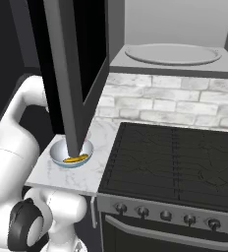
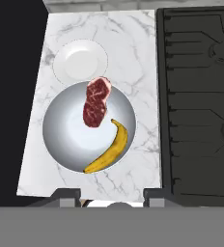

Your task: Remove the banana from the bowl and place it on the small plate. Then place the bowl with only the steak in the microwave, close the door, and press the start button to microwave the steak.

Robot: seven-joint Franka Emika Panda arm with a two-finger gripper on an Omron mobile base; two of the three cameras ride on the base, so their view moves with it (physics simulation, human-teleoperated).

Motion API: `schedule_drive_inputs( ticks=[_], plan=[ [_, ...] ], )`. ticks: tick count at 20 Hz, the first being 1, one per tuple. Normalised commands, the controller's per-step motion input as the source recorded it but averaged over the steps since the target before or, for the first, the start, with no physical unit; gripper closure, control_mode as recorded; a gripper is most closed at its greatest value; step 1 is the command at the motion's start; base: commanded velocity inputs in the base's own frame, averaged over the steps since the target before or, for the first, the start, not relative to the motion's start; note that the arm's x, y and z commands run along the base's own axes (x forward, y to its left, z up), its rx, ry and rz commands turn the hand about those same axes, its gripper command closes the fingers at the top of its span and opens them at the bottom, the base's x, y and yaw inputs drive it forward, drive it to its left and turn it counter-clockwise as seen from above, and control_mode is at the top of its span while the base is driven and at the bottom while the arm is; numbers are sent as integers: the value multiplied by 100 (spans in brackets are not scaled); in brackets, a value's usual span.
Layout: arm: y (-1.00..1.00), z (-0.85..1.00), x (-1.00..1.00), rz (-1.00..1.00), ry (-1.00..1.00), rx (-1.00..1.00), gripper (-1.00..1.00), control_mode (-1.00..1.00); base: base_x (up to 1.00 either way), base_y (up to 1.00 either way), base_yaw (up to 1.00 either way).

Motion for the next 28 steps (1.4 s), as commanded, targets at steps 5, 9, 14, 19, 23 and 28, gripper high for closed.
schedule_drive_inputs(
  ticks=[5, 9, 14, 19, 23, 28],
  plan=[
    [1, -16, -28, -1, -1, 0, -100, -100, 0, 0, 0],
    [42, -98, -34, -8, 12, -2, -100, -100, 0, 0, 0],
    [34, -93, 0, -8, 27, 0, -100, -100, 0, 0, 0],
    [1, -37, 38, -5, 1, 0, -100, -100, 0, 0, 0],
    [3, -43, 37, 0, 0, -3, -100, -100, 0, 0, 0],
    [0, -47, 22, 0, 0, 0, -100, -100, 0, 0, 0]
  ],
)
